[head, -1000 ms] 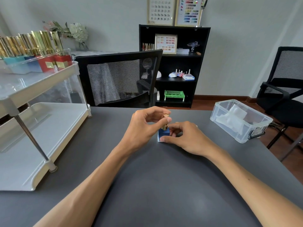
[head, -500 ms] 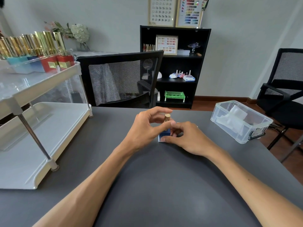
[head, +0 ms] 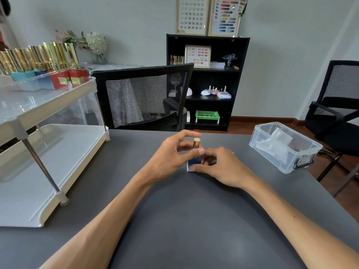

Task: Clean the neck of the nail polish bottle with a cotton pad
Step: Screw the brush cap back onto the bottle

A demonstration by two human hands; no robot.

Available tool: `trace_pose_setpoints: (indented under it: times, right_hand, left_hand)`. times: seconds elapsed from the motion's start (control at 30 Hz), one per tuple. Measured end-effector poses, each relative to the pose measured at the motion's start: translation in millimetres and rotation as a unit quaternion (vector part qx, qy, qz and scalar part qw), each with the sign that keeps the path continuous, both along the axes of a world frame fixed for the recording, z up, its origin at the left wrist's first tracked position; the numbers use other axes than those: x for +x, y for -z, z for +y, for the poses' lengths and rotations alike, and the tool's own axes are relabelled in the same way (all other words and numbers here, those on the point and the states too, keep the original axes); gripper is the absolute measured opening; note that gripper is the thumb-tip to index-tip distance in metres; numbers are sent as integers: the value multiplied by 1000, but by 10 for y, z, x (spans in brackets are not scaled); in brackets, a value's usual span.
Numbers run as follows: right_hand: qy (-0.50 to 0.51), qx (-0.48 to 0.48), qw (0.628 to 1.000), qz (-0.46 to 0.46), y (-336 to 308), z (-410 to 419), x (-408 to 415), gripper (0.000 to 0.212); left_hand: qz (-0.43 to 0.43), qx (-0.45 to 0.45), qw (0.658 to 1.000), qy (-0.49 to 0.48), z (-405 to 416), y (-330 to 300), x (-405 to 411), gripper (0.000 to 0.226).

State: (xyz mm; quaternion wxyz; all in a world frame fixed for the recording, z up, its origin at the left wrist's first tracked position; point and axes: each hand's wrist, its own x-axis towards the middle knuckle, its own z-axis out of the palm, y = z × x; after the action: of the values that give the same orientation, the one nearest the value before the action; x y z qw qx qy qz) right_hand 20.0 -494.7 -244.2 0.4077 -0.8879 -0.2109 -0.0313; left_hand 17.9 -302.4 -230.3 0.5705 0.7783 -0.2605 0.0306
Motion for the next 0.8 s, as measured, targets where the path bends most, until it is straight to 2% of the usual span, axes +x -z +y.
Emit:
trace_pose_setpoints:
  times: [0.13,0.2,0.43,0.5,0.57,0.67,0.8]
  right_hand:
    - [-9,-4,1000,6,-8,4,1,21]
    - [-12,-2,1000,6,-14,2,-5,16]
    - [-3,-2,1000,10,-17,1,-16,29]
    - [-1,-4,1000,9,-24,0,-23,28]
    - [1,-3,1000,12,-32,-2,-29,25]
    - [-3,5,1000,15,-29,9,-28,21]
    - [-9,7,1000,14,-21,9,-23,21]
  left_hand:
    - [-30,18,999,-18,24,-4,30,9]
    - [-30,22,999,-19,37,-12,31,13]
    - [-4,7,1000,-1,1,12,-7,50]
    - [-25,7,999,-28,-19,19,1,43]
    - [-43,-11,998,-49,-27,19,12,25]
    - [-40,-23,998,-36,1,10,31,10]
    - [-47,17,998,-31,0,1,2,32]
